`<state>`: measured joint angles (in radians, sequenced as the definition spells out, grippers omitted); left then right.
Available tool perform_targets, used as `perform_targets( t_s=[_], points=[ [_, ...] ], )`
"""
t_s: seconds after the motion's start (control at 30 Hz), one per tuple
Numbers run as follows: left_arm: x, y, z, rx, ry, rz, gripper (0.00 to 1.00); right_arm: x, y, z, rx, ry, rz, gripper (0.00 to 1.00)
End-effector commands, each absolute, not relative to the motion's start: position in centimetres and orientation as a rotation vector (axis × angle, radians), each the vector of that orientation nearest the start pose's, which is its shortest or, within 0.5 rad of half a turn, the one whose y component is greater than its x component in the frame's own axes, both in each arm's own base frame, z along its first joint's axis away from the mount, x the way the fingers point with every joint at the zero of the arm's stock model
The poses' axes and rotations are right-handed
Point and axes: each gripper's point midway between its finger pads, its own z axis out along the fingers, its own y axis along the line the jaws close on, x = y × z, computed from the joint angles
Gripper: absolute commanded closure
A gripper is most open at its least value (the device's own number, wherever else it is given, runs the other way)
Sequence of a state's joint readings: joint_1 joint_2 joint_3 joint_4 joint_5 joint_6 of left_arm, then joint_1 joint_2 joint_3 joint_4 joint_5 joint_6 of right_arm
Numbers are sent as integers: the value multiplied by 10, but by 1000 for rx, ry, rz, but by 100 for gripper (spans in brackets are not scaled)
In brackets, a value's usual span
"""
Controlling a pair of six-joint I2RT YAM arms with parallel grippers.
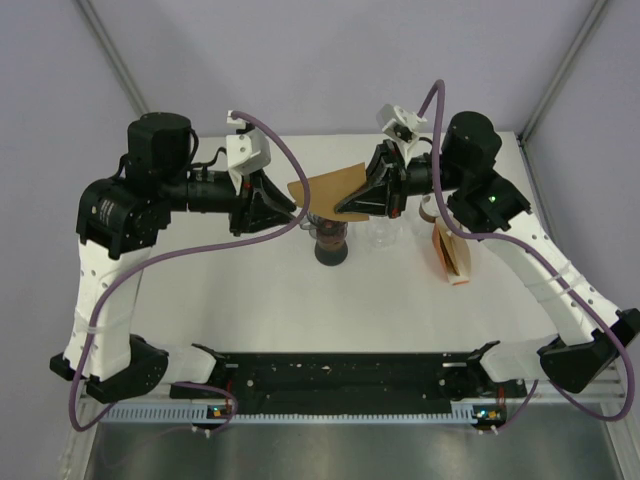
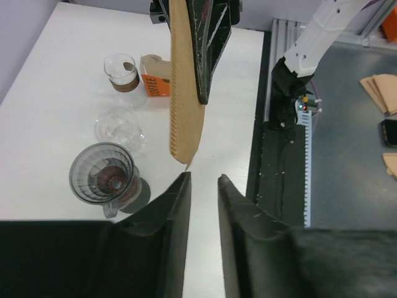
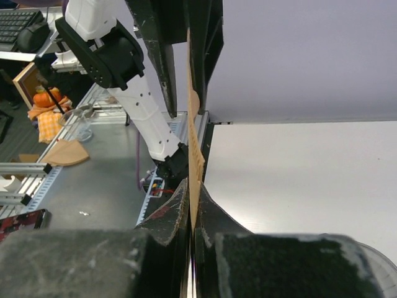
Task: Place the coffee filter in the dripper
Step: Adjust the coffee filter, then place the coffee filter in the coffee dripper.
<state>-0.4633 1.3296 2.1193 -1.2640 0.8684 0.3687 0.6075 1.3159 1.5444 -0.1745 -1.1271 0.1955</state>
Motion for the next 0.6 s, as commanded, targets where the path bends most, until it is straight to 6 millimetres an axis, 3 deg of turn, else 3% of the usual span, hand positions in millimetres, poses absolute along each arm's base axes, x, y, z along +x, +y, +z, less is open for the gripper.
perform_targets(
  t_s=[0.0, 0.07, 0.13, 0.23, 0.37, 0.4, 0.47, 0.57],
  points=[
    [161, -229, 475, 1272, 1451, -1006, 77, 169, 315, 459, -1251, 1190, 1439, 100],
    [164, -231, 474, 1265, 1458, -1006, 89, 169, 315, 458, -1251, 1189, 1438, 100],
    [164, -232, 474, 1264, 1458, -1017, 92, 169, 314, 459, -1250, 1188, 1436, 100],
    [162, -234, 476, 1264, 1450, -1045, 90, 170, 315, 458, -1250, 1191, 1438, 100],
    [166, -232, 474, 1259, 1460, -1012, 81, 168, 314, 459, -1252, 1186, 1436, 100],
    [165, -231, 473, 1265, 1462, -1001, 84, 168, 314, 459, -1253, 1186, 1437, 100],
    [166, -230, 472, 1263, 1466, -990, 100, 169, 314, 458, -1253, 1189, 1438, 100],
    [163, -229, 472, 1270, 1461, -993, 100, 169, 314, 458, -1252, 1188, 1436, 100]
  ],
)
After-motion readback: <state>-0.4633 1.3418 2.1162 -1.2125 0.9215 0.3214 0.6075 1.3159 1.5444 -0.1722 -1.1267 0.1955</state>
